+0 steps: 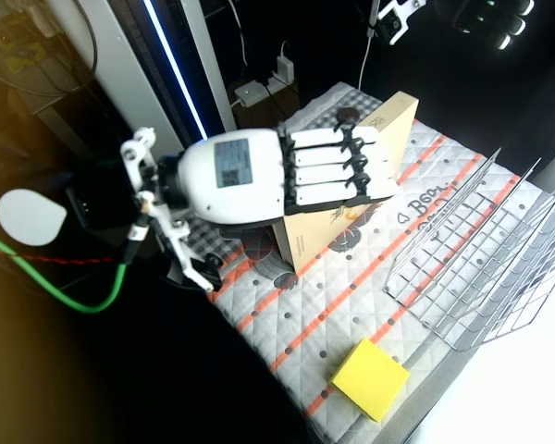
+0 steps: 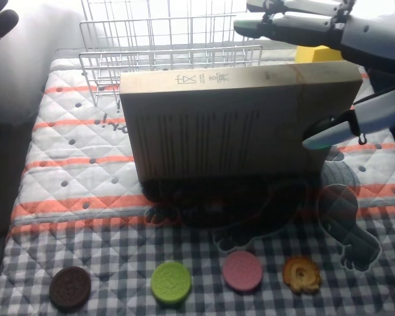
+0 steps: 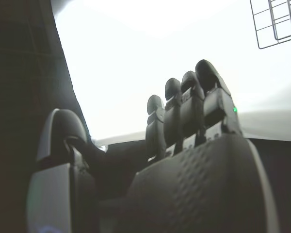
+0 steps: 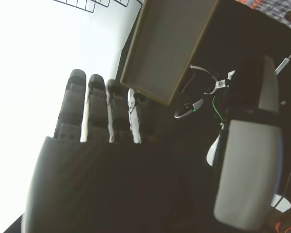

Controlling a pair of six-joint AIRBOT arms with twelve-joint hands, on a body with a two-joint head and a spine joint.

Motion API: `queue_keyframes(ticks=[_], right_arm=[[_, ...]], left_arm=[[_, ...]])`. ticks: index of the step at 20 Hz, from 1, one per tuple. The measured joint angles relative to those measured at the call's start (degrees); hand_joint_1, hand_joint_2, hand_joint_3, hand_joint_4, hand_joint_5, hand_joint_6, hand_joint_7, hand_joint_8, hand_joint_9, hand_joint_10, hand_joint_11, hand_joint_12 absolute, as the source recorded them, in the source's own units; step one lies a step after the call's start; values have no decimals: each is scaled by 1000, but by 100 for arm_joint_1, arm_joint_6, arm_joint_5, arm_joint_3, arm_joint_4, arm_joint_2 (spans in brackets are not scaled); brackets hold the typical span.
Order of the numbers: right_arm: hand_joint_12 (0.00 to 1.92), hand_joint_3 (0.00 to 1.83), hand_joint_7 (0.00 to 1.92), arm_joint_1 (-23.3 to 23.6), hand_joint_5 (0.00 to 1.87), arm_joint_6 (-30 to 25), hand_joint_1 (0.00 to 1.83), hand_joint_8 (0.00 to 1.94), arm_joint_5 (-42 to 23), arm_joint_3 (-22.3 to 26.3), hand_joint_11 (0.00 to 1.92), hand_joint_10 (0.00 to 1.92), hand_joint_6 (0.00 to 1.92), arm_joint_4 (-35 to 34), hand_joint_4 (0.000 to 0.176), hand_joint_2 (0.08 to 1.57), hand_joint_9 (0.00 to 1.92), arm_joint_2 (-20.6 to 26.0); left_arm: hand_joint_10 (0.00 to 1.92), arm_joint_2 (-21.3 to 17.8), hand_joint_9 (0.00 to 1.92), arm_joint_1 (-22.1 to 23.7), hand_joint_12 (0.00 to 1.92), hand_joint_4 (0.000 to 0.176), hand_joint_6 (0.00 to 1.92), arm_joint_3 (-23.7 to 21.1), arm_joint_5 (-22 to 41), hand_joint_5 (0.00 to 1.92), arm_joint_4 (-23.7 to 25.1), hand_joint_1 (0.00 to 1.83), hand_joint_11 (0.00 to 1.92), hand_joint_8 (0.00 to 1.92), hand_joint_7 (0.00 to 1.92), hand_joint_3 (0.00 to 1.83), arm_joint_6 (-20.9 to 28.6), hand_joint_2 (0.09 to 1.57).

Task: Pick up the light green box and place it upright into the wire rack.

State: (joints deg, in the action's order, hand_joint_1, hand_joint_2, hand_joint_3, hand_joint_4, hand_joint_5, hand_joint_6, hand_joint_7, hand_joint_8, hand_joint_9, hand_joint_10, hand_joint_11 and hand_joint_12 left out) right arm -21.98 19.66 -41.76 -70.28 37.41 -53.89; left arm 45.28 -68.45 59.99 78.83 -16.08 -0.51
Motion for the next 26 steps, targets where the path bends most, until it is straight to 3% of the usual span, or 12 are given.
queue_keyframes(ticks=[2,7,8,10,13,15,17,18,19,22,24,26], right_arm=[[9,0,22,35,66,0,810,7,31,-42,22,0,6,39,74,844,0,-66],[21,1,105,39,72,0,740,9,160,-129,45,8,2,116,94,838,58,-219],[24,0,89,39,75,0,692,1,190,-160,51,5,2,116,121,824,54,-247],[41,0,106,39,90,-9,695,6,328,-212,94,12,5,92,136,804,86,-315],[44,0,166,-9,126,-37,701,7,431,-212,123,9,5,96,112,817,133,-385],[92,1,356,-111,155,-85,691,11,439,-212,230,18,2,70,117,843,316,-413],[183,1,489,-155,265,-177,726,6,393,-238,373,20,4,15,62,879,497,-446],[183,1,489,-192,265,-240,726,6,348,-280,373,20,4,-50,62,879,497,-479],[364,0,567,-247,306,-372,733,2,293,-332,399,6,1,-94,20,898,596,-511],[692,0,563,-337,262,-739,731,8,138,-503,188,0,6,-164,56,902,541,-627],[959,0,536,-389,312,-874,772,3,87,-616,221,18,0,-199,22,895,588,-695],[1169,1,691,-400,406,-881,825,24,59,-616,381,96,4,-205,19,922,785,-704]], left_arm=[[3,33,232,0,631,65,0,22,-9,357,0,784,0,0,299,0,0,971],[2,33,240,0,647,67,1,22,-4,353,7,787,0,2,300,0,0,967],[2,33,241,0,659,74,1,22,-4,352,0,779,0,1,299,0,2,967],[3,33,251,0,697,78,0,22,0,353,7,781,0,2,306,0,0,969],[0,33,239,0,667,73,1,22,2,357,11,802,0,0,302,0,2,969],[2,33,244,0,665,69,1,22,2,354,-2,792,0,1,304,1,2,971],[2,33,254,0,708,76,0,22,0,354,4,765,0,1,308,2,0,979],[2,33,254,0,708,76,0,22,11,354,26,765,0,1,308,2,0,979],[5,33,262,0,714,75,1,22,4,357,24,750,0,4,317,1,2,978],[4,33,269,0,737,71,4,22,11,367,-2,730,0,4,327,0,2,975],[3,33,269,0,741,73,2,22,15,367,11,703,0,2,326,2,2,982],[2,33,268,0,744,69,2,22,13,367,9,712,0,1,323,3,2,986]])
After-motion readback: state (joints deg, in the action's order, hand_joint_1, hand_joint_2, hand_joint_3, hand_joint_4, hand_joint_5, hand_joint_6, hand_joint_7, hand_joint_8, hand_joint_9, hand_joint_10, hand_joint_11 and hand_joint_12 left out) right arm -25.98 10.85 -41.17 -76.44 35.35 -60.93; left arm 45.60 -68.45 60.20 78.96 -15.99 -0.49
